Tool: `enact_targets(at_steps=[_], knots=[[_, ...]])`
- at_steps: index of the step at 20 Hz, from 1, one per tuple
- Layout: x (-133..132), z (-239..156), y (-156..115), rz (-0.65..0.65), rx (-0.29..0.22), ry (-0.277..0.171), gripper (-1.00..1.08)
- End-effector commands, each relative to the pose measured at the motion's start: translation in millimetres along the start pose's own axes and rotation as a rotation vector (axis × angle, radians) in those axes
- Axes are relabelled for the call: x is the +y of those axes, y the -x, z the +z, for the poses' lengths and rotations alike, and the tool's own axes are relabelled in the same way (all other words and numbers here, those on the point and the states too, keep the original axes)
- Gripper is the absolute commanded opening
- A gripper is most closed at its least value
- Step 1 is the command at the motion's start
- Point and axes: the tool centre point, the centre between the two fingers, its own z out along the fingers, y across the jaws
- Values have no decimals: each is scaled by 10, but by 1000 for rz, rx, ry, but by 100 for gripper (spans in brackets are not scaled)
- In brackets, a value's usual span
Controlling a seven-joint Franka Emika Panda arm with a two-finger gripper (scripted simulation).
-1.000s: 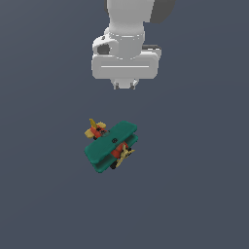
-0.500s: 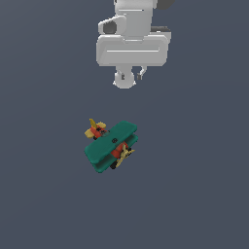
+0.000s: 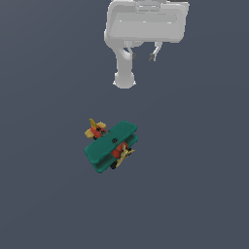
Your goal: Pick up the object and move it to a goal position.
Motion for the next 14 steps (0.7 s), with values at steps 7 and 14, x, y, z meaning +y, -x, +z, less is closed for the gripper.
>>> enact_targets(at_steps=[7, 14], knots=[[-288, -469, -92, -15, 150, 32, 28], [-546, -800, -121, -32, 264, 70, 28]])
